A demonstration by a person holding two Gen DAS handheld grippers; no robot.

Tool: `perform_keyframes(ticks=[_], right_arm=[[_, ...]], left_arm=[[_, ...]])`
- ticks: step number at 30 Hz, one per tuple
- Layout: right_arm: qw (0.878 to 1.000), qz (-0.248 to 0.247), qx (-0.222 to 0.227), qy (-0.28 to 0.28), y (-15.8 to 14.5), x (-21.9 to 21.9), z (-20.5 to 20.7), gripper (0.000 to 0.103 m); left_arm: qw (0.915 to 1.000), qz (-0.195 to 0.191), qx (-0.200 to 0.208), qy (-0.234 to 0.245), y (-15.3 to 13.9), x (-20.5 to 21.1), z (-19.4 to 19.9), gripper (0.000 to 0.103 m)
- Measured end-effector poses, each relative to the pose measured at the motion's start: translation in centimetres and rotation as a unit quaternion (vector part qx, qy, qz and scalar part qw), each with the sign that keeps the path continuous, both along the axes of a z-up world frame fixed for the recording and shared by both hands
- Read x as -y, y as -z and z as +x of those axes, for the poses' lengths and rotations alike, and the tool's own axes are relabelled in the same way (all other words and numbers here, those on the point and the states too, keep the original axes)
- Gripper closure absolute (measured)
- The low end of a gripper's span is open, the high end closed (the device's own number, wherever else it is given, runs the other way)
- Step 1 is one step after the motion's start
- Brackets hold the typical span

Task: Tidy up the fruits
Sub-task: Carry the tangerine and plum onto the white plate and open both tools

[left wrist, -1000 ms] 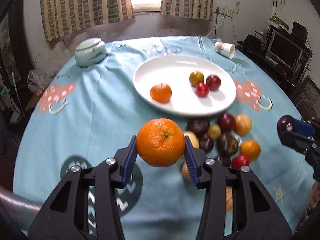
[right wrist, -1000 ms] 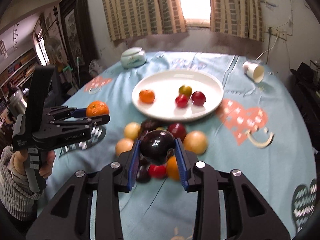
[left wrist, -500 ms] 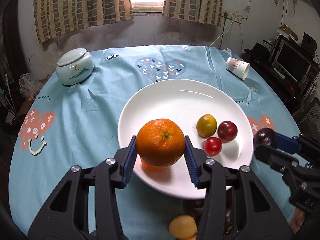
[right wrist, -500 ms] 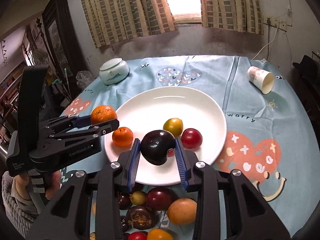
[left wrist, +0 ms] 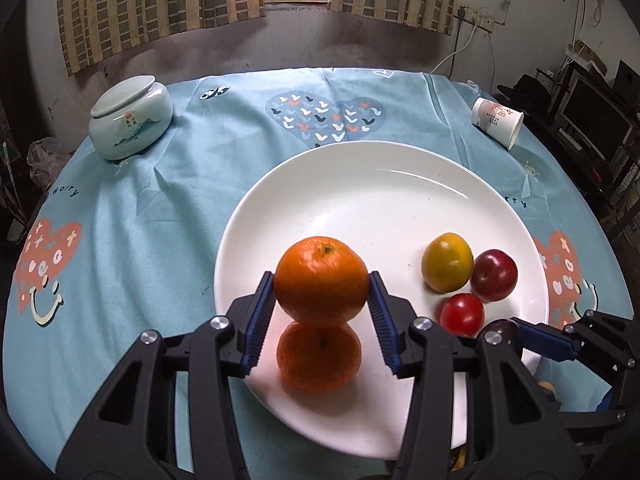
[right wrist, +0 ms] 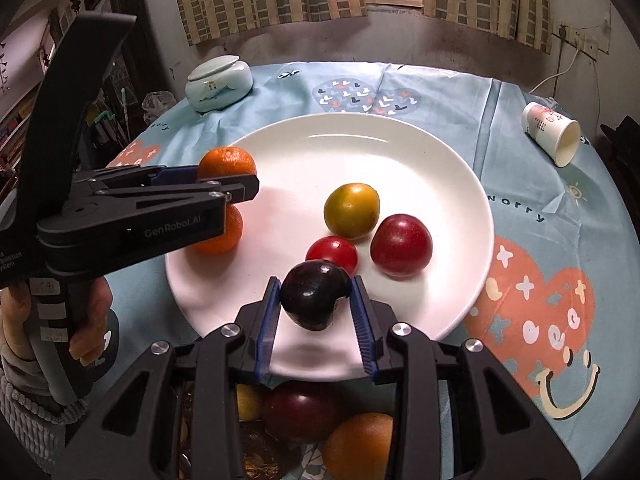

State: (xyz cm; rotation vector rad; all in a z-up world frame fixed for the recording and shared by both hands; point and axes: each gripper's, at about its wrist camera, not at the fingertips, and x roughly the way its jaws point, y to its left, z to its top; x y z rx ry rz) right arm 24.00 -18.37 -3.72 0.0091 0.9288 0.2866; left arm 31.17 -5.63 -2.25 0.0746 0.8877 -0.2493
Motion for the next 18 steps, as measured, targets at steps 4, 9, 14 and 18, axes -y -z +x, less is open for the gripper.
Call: perform_keyframes(ticks=[4, 9, 14, 18], right_arm=[[1.0, -0.005, -0.004, 0.002, 0.4, 0.0, 0.1, 0.067], [1.0, -0.018, 0.006, 0.006, 0.1, 0.0, -0.1, 0.061], [1.0, -0.012, 0.021, 0.013, -1.1, 0.6, -0.4, 0.061], [0.999, 0.004, 0.044, 0.025, -3.3, 1.5, -1.2, 0.048]], left_arm=[[1.0, -0.001, 0.005, -0.002, -0.2, -0.2, 0.1, 0.042], [0.9999, 0.001, 0.01, -0.007, -0.5, -0.3, 0.0, 0.034], [0.9997, -0.006, 0.019, -0.012, -1.6, -0.8, -0.5, 0.031], [0.9994, -0.006, 0.029, -0.017, -3.1, -1.3, -1.4, 0.028]])
